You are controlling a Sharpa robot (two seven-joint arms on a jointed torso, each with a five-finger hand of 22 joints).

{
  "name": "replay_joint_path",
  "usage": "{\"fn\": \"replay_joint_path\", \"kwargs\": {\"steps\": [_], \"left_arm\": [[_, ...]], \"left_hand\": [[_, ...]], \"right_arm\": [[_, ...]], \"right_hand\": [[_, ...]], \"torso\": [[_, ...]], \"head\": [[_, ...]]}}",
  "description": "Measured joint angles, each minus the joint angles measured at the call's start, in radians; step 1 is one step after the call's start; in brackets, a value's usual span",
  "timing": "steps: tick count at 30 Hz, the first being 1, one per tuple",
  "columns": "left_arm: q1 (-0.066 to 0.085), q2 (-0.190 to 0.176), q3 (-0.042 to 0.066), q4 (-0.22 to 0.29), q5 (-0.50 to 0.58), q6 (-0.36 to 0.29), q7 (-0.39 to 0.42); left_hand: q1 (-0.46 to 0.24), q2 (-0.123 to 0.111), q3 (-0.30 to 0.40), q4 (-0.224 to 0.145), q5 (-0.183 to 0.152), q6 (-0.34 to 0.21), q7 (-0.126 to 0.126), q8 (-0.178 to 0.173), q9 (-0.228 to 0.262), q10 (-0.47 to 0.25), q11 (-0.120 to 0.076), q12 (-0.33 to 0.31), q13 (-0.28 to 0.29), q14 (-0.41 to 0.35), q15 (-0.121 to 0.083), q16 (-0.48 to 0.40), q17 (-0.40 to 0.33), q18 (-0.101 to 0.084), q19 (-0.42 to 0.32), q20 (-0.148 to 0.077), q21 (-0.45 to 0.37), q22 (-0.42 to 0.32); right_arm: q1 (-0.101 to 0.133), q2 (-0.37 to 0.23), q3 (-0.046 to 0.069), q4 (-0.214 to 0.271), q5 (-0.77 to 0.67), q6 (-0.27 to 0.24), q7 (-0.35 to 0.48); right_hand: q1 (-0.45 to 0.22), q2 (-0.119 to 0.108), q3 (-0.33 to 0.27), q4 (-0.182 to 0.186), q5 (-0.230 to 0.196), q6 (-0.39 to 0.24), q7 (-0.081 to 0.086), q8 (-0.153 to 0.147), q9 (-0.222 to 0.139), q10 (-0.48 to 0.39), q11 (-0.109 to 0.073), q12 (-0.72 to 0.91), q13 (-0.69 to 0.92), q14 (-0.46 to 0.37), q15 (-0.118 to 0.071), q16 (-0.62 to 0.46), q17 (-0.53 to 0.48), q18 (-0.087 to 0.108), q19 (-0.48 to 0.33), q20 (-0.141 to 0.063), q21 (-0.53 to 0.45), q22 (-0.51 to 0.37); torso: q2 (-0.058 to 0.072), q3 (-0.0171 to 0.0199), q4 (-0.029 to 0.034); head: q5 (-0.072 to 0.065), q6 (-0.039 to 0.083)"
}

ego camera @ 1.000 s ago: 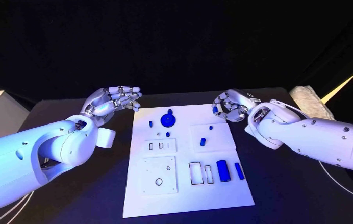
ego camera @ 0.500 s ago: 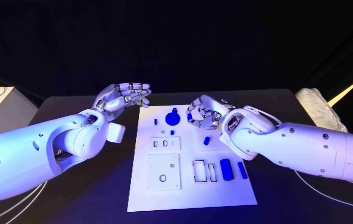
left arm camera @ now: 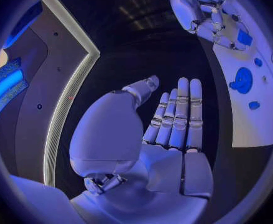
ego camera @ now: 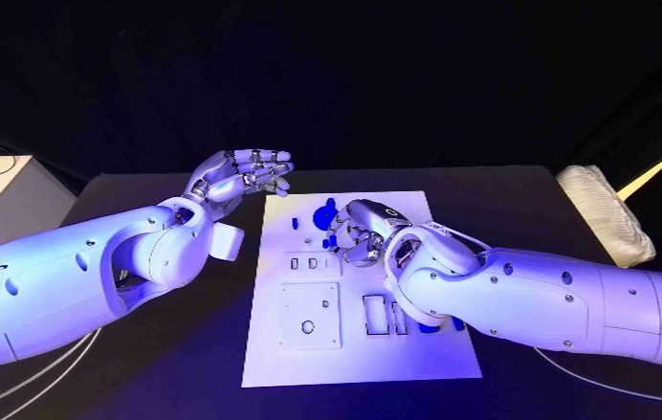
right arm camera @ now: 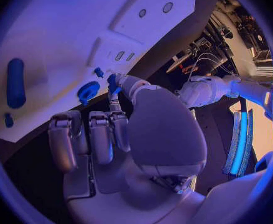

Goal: Assemble the parts on the task board

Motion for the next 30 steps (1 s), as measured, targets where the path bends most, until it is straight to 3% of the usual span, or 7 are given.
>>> {"fn": "replay_joint_path", "kwargs": {"steps": [11,30], "left_arm": [[0.0,0.002,0.0,0.001,0.0,0.002,-0.004],[0.0,-0.001,0.0,0.003,0.0,0.005,-0.009]], "left_hand": [[0.0,0.0,0.0,0.0,0.0,0.0,0.0,0.0,0.0,0.0,0.0,0.0,0.0,0.0,0.0,0.0,0.0,0.0,0.0,0.0,0.0,0.0],[0.0,0.0,0.0,0.0,0.0,0.0,0.0,0.0,0.0,0.0,0.0,0.0,0.0,0.0,0.0,0.0,0.0,0.0,0.0,0.0,0.0,0.0]], "right_arm": [[-0.035,0.044,-0.003,-0.02,-0.023,-0.001,-0.057],[-0.046,0.056,-0.004,-0.021,-0.045,0.003,-0.083]], "right_hand": [[-0.006,-0.002,0.0,0.0,0.0,0.001,-0.001,0.0,0.0,0.0,0.0,0.0,0.0,-0.001,-0.001,0.0,0.0,0.0,0.0,0.0,0.0,0.0],[-0.013,-0.008,-0.001,0.0,0.003,-0.001,-0.003,0.013,0.001,0.004,-0.004,0.0,0.001,-0.001,-0.001,0.0,0.0,0.0,0.0,0.0,0.0,0.0]], "torso": [[0.002,0.0005,0.0031],[0.002,0.0012,0.0005]], "head": [[0.006,-0.01],[0.018,-0.026]]}}
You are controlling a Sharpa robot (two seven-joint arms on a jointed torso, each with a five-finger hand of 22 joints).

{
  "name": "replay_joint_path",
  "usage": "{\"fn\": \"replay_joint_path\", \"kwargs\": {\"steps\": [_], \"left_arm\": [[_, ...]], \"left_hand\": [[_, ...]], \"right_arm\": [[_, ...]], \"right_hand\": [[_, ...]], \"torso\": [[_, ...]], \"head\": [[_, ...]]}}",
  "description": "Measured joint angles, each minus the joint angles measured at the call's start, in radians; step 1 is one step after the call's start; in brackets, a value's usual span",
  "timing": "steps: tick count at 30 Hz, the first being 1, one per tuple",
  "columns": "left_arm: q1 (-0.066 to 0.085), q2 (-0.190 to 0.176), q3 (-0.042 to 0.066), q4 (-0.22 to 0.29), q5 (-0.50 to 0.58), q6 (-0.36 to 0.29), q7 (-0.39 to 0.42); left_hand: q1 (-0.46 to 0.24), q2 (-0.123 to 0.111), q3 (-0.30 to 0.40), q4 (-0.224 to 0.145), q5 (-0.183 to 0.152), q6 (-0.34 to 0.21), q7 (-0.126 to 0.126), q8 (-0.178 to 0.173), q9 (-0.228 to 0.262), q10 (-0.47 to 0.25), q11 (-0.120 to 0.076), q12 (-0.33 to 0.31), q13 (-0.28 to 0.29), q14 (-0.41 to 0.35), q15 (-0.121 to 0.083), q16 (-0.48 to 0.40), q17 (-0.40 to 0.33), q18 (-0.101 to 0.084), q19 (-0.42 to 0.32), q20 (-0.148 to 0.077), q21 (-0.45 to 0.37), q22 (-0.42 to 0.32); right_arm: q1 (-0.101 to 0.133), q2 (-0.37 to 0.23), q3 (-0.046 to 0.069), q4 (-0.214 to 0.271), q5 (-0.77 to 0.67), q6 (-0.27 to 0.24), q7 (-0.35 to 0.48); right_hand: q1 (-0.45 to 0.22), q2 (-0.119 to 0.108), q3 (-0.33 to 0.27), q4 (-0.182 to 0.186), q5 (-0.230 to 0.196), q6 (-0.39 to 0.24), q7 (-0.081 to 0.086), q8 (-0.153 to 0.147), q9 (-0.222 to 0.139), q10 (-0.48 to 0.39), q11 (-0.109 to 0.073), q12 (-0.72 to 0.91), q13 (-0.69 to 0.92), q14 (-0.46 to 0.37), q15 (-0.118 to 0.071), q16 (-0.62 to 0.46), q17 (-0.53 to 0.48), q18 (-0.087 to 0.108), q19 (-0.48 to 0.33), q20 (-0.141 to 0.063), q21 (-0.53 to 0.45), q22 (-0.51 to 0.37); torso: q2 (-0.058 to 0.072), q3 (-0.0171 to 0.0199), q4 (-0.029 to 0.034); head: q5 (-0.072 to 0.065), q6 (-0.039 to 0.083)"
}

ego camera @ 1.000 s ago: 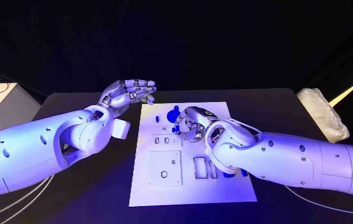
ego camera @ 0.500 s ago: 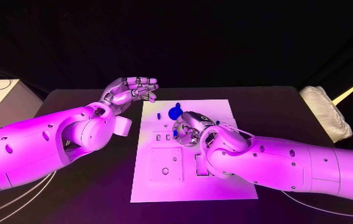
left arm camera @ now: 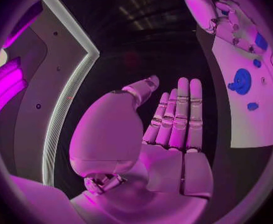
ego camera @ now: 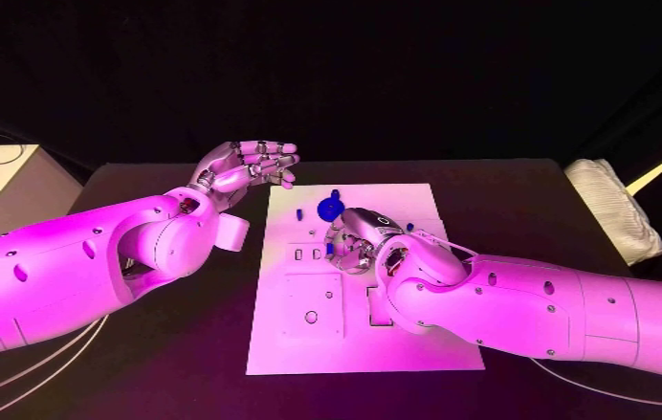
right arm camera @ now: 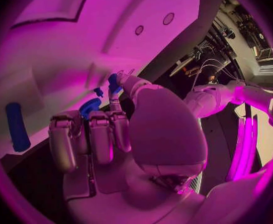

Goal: Assemble the parts on the task board

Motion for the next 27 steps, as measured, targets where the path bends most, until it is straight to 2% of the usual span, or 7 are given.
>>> {"fn": "replay_joint_path", "kwargs": {"steps": [21,26,27], "left_arm": [[0.0,0.002,0.0,-0.002,0.0,0.004,-0.002],[0.0,0.002,0.0,-0.002,0.0,0.005,-0.002],[0.0,0.002,0.0,-0.002,0.0,0.005,-0.002]], "left_hand": [[0.0,0.0,0.0,0.0,0.0,0.0,0.0,0.0,0.0,0.0,0.0,0.0,0.0,-0.004,-0.004,0.0,0.0,0.0,-0.004,-0.004,0.005,0.002],[0.0,0.0,0.0,0.0,0.0,0.0,0.0,0.0,0.0,0.0,0.0,0.0,0.0,-0.004,-0.004,0.0,0.0,0.0,-0.004,-0.004,0.005,0.002],[0.0,0.0,0.0,0.0,0.0,0.0,0.0,0.0,0.0,0.0,0.0,0.0,0.0,-0.004,-0.004,0.0,0.0,0.0,-0.004,-0.004,0.005,0.002]], "right_arm": [[-0.003,0.02,-0.003,-0.022,-0.022,0.011,-0.002],[-0.004,0.022,-0.004,-0.026,-0.028,0.012,-0.001],[-0.004,0.023,-0.004,-0.027,-0.029,0.012,-0.001]], "right_hand": [[-0.02,-0.007,0.0,0.0,0.004,-0.002,-0.001,0.0,0.007,0.0,0.0,-0.004,0.0,0.0,0.0,0.0,0.0,0.0,0.0,0.0,0.0,0.0],[-0.025,-0.012,0.0,0.0,0.004,-0.002,-0.001,-0.001,0.009,0.0,0.0,-0.009,0.0,0.0,0.0,0.0,0.0,0.0,0.0,0.0,0.0,0.001],[-0.032,-0.019,0.0,0.0,0.004,-0.003,0.0,-0.001,0.009,0.0,0.0,-0.012,0.0,0.0,0.0,0.0,0.0,0.0,0.0,0.0,0.0,0.001]], "torso": [[0.001,0.0001,-0.0004],[0.001,0.0,-0.0004],[0.001,0.0,-0.0004]], "head": [[-0.001,-0.007],[0.0,-0.008],[0.001,-0.008]]}}
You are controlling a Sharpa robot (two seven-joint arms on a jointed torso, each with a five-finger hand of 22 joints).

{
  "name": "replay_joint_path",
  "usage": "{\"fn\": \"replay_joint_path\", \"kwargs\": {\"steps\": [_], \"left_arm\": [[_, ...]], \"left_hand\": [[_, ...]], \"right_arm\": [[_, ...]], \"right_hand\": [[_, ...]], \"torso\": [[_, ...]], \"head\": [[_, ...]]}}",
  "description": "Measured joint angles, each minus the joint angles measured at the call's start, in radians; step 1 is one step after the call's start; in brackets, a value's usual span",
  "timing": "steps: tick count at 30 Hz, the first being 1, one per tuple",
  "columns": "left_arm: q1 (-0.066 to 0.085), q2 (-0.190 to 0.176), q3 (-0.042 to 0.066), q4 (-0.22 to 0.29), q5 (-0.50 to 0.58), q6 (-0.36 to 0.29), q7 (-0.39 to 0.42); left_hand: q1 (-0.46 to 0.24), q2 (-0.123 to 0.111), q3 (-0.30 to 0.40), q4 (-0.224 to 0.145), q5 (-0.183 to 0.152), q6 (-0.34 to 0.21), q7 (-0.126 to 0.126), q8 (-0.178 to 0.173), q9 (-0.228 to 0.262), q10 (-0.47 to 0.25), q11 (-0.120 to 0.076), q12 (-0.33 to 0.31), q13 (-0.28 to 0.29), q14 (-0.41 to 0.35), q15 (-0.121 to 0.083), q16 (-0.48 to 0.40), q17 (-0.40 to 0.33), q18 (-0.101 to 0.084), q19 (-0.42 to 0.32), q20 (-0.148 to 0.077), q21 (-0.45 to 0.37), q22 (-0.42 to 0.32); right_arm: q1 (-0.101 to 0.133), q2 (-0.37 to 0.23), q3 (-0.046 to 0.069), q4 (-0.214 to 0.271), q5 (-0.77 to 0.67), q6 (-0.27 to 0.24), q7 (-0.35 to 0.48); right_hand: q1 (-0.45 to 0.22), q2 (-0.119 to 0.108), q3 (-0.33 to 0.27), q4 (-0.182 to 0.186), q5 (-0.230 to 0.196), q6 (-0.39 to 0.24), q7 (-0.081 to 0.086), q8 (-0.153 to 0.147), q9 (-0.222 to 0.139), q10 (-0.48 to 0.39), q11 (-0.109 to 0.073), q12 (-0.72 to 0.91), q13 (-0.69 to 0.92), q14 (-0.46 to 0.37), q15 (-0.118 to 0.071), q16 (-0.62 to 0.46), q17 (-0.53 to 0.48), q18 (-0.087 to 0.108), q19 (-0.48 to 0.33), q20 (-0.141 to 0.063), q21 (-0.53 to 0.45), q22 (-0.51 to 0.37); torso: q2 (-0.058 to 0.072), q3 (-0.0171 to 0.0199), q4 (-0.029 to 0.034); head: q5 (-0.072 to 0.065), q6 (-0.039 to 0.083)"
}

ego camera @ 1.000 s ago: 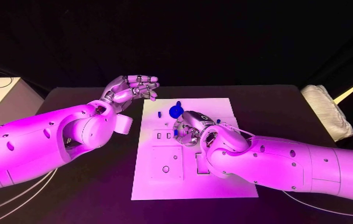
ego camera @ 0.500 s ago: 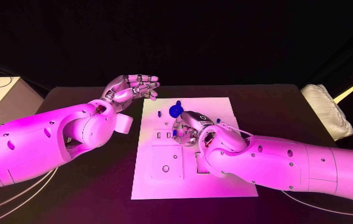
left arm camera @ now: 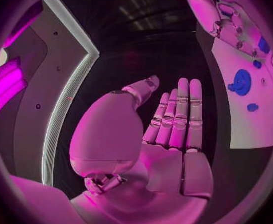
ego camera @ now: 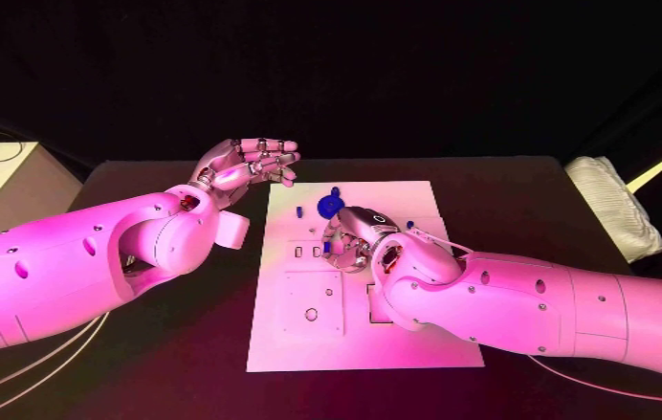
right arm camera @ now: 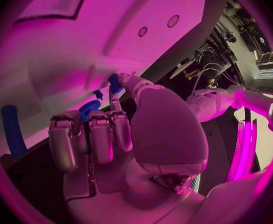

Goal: Assemble the parts on the task board

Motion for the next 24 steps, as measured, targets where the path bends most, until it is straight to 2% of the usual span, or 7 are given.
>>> {"fn": "replay_joint_path", "kwargs": {"steps": [5,8,20,23,24], "left_arm": [[0.0,-0.001,0.0,0.0,0.0,0.0,0.0],[0.0,-0.001,0.0,0.0,0.0,0.0,0.0],[0.0,-0.001,0.0,-0.001,0.0,0.001,-0.001],[0.0,-0.001,0.0,-0.001,0.0,0.001,-0.001],[0.0,-0.001,0.0,-0.001,0.0,0.001,-0.001]], "left_hand": [[0.0,0.0,0.0,0.0,0.0,0.0,0.0,0.0,0.0,0.0,0.0,0.0,0.0,0.0,0.0,0.0,0.0,0.0,0.0,0.0,0.0,0.0],[0.0,0.0,0.0,0.0,0.0,0.0,0.0,0.0,0.0,0.0,0.0,0.0,0.0,0.0,0.0,0.0,0.0,0.0,0.0,0.0,0.0,0.0],[0.0,0.0,0.0,0.0,0.0,0.0,0.0,0.0,0.0,0.0,0.0,0.0,0.0,0.0,0.0,0.0,0.0,0.0,0.0,0.0,0.0,0.0],[0.0,0.0,0.0,0.0,0.0,0.0,0.0,0.0,0.0,0.0,0.0,0.0,0.0,0.0,0.0,0.0,0.0,0.0,0.0,0.0,0.0,0.0],[0.0,0.0,0.0,0.0,0.0,0.0,0.0,0.0,0.0,0.0,0.0,0.0,0.0,0.0,0.0,0.0,0.0,0.0,0.0,0.0,0.0,0.0]], "right_arm": [[-0.001,0.001,-0.001,-0.002,-0.004,0.001,0.002],[-0.001,0.001,-0.002,-0.003,-0.005,0.004,0.003],[-0.002,-0.001,-0.004,-0.005,-0.007,0.019,0.011],[-0.002,0.0,-0.004,-0.006,-0.007,0.022,0.013],[-0.002,0.0,-0.005,-0.006,-0.007,0.023,0.014]], "right_hand": [[-0.011,-0.011,-0.003,-0.003,0.001,-0.023,0.012,0.002,-0.004,0.0,0.0,-0.008,0.0,0.0,0.0,0.0,0.0,0.0,0.0,0.0,0.0,0.0],[-0.016,-0.016,-0.003,-0.003,0.002,-0.034,0.016,-0.007,-0.01,0.0,0.0,-0.015,0.0,0.0,0.0,0.0,0.0,0.0,0.0,0.0,0.0,0.0],[-0.03,-0.03,-0.008,-0.008,-0.003,-0.051,0.021,-0.012,-0.017,-0.001,0.007,-0.026,0.0,0.0,0.0,0.0,0.0,0.0,0.0,0.0,0.0,0.0],[-0.037,-0.037,-0.009,-0.008,-0.011,-0.058,0.026,-0.017,-0.02,-0.006,0.011,-0.035,0.0,0.003,0.003,0.0,0.0,0.0,0.0,0.0,0.0,0.0],[-0.043,-0.043,-0.017,-0.005,-0.026,-0.061,0.028,-0.017,-0.022,-0.009,0.014,-0.04,0.0,0.003,0.004,0.0,0.0,0.0,0.0,0.0,0.0,0.0]], "torso": [[-0.001,0.0006,-0.0005],[-0.001,0.0008,-0.001],[-0.001,0.0012,-0.001],[-0.001,0.0012,-0.001],[-0.001,0.0012,-0.001]], "head": [[0.001,0.0],[0.002,0.0],[-0.001,0.002],[0.0,0.002],[0.0,0.002]]}}
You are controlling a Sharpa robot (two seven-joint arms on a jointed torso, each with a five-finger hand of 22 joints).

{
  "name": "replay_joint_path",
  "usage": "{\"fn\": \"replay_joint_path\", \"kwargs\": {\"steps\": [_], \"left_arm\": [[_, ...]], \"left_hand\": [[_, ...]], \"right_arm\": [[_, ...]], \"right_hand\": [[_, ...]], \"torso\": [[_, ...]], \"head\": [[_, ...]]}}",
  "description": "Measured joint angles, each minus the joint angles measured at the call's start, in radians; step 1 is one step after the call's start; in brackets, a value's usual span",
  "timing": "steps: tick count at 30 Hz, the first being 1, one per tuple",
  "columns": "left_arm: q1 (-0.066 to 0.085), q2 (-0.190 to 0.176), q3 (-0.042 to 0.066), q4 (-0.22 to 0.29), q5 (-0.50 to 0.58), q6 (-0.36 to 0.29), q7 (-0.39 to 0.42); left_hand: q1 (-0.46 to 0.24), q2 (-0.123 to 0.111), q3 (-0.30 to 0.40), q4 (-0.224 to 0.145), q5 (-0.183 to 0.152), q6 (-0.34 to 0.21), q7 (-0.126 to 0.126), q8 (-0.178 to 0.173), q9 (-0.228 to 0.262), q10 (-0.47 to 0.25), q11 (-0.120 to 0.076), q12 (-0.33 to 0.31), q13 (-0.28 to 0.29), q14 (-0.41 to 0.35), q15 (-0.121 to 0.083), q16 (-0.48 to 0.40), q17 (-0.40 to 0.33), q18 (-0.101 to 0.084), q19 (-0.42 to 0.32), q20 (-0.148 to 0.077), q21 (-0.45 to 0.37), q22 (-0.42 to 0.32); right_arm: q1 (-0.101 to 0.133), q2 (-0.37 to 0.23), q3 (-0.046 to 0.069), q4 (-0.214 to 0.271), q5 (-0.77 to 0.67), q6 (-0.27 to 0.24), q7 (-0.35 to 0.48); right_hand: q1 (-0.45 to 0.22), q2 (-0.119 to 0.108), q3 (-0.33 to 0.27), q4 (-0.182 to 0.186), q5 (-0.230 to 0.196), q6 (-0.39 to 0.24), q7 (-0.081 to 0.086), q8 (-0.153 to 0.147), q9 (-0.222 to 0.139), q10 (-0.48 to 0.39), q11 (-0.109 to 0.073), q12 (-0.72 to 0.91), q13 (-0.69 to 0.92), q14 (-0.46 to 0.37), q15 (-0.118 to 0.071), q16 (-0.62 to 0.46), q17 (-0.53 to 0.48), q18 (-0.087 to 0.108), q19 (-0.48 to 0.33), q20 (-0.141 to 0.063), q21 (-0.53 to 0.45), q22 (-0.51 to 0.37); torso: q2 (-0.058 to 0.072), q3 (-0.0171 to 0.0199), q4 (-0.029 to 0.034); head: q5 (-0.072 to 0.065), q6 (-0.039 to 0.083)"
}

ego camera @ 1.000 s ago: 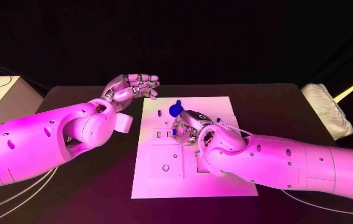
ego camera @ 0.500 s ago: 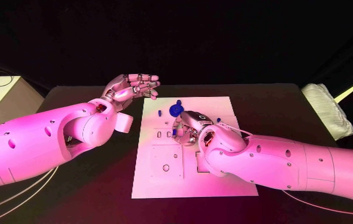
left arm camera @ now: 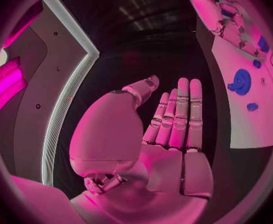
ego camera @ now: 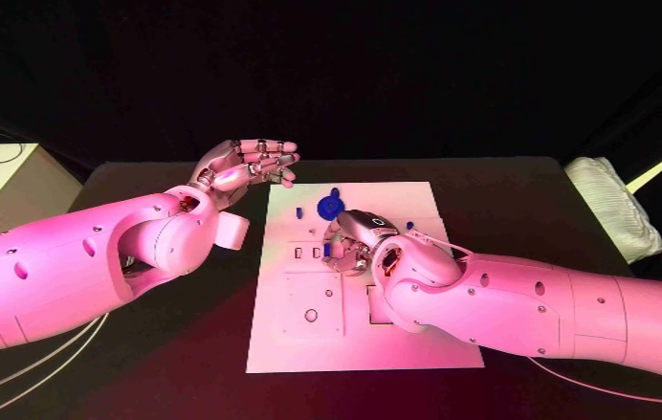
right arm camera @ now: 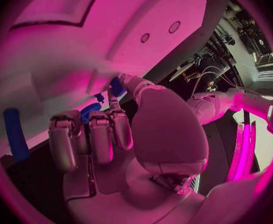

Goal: Assemble the parts on the task board

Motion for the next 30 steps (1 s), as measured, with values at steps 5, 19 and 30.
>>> {"fn": "replay_joint_path", "kwargs": {"steps": [5,19,30], "left_arm": [[0.0,0.0,0.0,0.0,0.0,0.0,0.0],[0.0,-0.001,0.0,-0.002,-0.001,0.0,-0.003],[0.0,0.006,0.0,-0.028,-0.118,0.01,-0.131]], "left_hand": [[0.0,0.0,0.0,0.0,0.0,0.0,0.0,0.0,0.0,0.0,0.0,0.0,0.0,0.0,0.0,0.0,0.0,0.0,0.0,0.0,0.0,0.0],[0.0,0.0,0.003,0.003,0.0,0.0,0.0,0.0,0.0,0.0,0.0,0.0,0.0,-0.002,0.002,0.006,0.0,0.0,-0.005,0.005,0.004,0.004],[-0.121,-0.034,-0.061,0.136,0.004,0.087,-0.044,0.115,0.07,0.173,-0.065,0.225,0.126,0.15,-0.065,0.362,0.205,0.0,0.091,-0.044,0.106,0.037]], "right_arm": [[0.0,0.0,0.0,-0.001,0.0,0.002,0.005],[0.0,-0.011,-0.001,0.016,0.001,-0.03,0.029],[0.073,-0.159,0.005,0.108,0.092,-0.097,0.169]], "right_hand": [[-0.012,-0.012,-0.043,0.011,-0.036,-0.017,-0.001,-0.006,-0.008,-0.009,0.008,-0.016,0.0,-0.003,0.003,0.0,0.0,0.0,0.0,0.0,0.0,0.0],[0.083,0.037,-0.435,0.146,-0.117,-0.086,0.022,-0.033,-0.053,-0.05,0.027,-0.051,0.0,-0.003,0.025,0.0,0.001,0.0,0.0,0.022,0.0,0.0],[0.147,0.085,-0.423,0.138,-0.014,-0.086,0.022,-0.033,-0.063,-0.063,0.025,-0.064,0.0,-0.003,0.025,0.0,0.001,0.0,0.0,0.022,-0.035,0.0]], "torso": [[0.0,0.0,-0.0001],[0.001,0.0,0.0004],[-0.005,0.0018,-0.0006]], "head": [[0.001,0.001],[0.0,0.005],[0.005,0.008]]}}
